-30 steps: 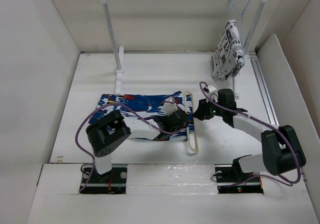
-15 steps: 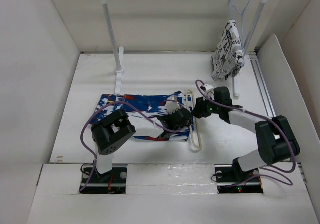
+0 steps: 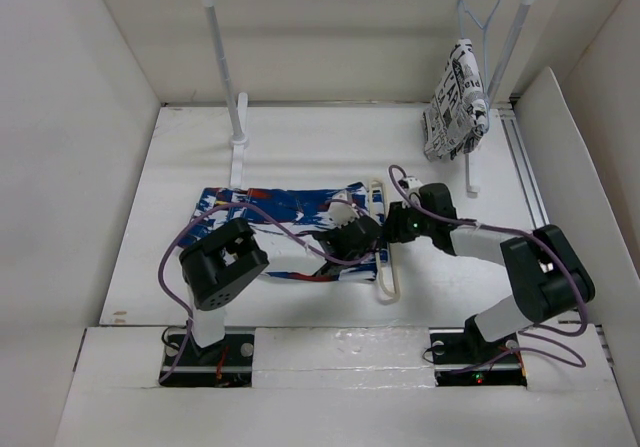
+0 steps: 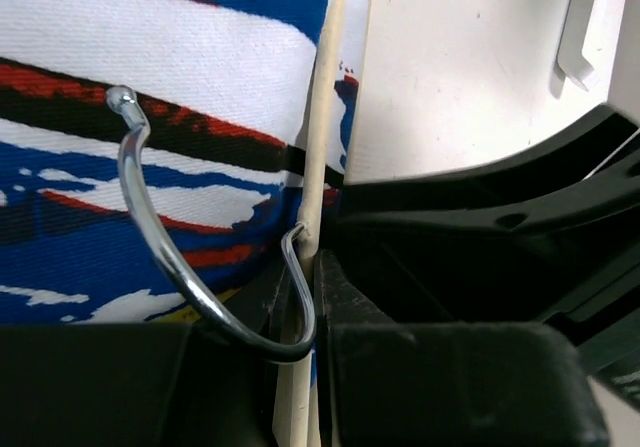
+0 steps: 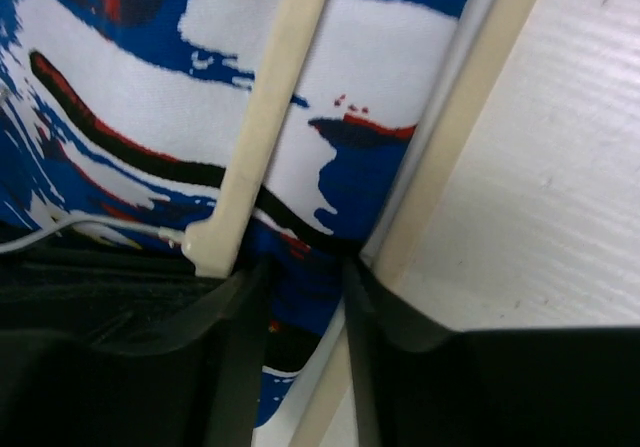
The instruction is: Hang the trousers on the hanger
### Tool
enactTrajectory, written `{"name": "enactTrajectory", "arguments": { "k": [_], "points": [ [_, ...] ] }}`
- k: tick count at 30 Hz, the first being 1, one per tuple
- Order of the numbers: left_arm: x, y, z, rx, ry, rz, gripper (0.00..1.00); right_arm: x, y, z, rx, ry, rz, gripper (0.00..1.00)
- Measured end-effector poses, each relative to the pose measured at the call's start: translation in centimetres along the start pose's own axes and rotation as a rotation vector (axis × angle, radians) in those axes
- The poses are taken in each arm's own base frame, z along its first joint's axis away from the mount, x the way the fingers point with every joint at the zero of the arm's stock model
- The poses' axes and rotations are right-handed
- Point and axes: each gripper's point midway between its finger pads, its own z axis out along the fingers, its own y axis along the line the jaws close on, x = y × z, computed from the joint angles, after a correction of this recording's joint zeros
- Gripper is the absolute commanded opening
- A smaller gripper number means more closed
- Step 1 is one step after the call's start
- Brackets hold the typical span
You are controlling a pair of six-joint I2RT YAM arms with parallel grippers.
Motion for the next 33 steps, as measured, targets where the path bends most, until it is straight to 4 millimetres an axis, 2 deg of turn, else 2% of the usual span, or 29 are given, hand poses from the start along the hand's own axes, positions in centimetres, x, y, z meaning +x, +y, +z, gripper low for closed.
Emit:
{"name": "enactTrajectory", "arguments": {
  "k": [1, 3, 5, 6, 7, 9, 11, 12, 13, 14, 15, 17, 19, 25, 29, 33],
  "points": [
    [0.0, 0.1, 0.0, 0.0, 0.0, 0.0, 0.0, 0.5, 0.1, 0.0, 0.0, 0.01, 0.012, 0.24],
    [-0.1, 0.3, -0.1, -0.004, 0.0, 0.001, 0.0, 1.0, 0.4, 0.1, -0.003, 0.017, 0.038, 0.24],
    [-0.1, 0.5, -0.3, -0.005, 0.0, 0.001, 0.0, 1.2, 0.6, 0.2, -0.004, 0.013, 0.064, 0.3],
    [-0.1, 0.6, -0.3, -0.004, 0.0, 0.001, 0.0, 1.3, 0.6, 0.2, -0.002, 0.011, 0.075, 0.37],
    [-0.1, 0.7, -0.4, -0.003, 0.0, 0.001, 0.0, 1.3, 0.6, 0.2, 0.001, 0.01, 0.088, 0.51],
    [-0.3, 0.9, -0.4, -0.005, -0.009, 0.002, 0.0, 0.9, 0.8, 0.1, 0.006, -0.006, 0.091, 0.58],
    [-0.6, 0.7, -0.5, 0.0, -0.014, 0.002, 0.0, 0.5, 0.8, 0.0, 0.011, -0.015, 0.092, 0.6],
    [-0.7, 0.8, -0.5, -0.002, -0.017, 0.003, 0.0, 0.5, 0.8, 0.2, 0.016, -0.014, 0.09, 0.58],
    [-0.8, 0.8, -0.4, -0.004, -0.017, 0.006, 0.0, 0.4, 0.7, 0.3, 0.029, -0.018, 0.09, 0.45],
    [-0.8, 0.9, -0.4, -0.006, -0.018, 0.01, 0.0, 0.4, 0.9, 0.4, 0.025, -0.016, 0.086, 0.45],
    [-0.9, 1.0, -0.4, -0.008, -0.02, 0.013, 0.0, 0.4, 1.0, 0.6, 0.026, -0.015, 0.085, 0.27],
    [-1.1, 1.4, -0.3, -0.021, -0.021, 0.022, 0.0, 0.4, 1.3, 1.1, 0.028, -0.017, 0.074, 0.19],
    [-1.2, 1.7, -0.2, -0.029, -0.023, 0.024, 0.0, 0.2, 1.5, 1.4, 0.027, -0.025, 0.065, 0.01],
    [-1.2, 2.0, -0.1, -0.026, -0.013, 0.037, 0.0, 0.3, 1.5, 1.0, 0.014, -0.023, 0.075, 0.0],
    [-1.2, 1.8, -0.2, -0.014, -0.011, 0.048, 0.0, -1.2, 1.2, -1.5, -0.006, -0.045, 0.092, 0.0],
    [-1.6, 0.2, -1.0, 0.041, -0.003, 0.043, 0.0, -3.5, -0.4, -4.7, 0.002, -0.086, 0.115, 0.0]
  ]
}}
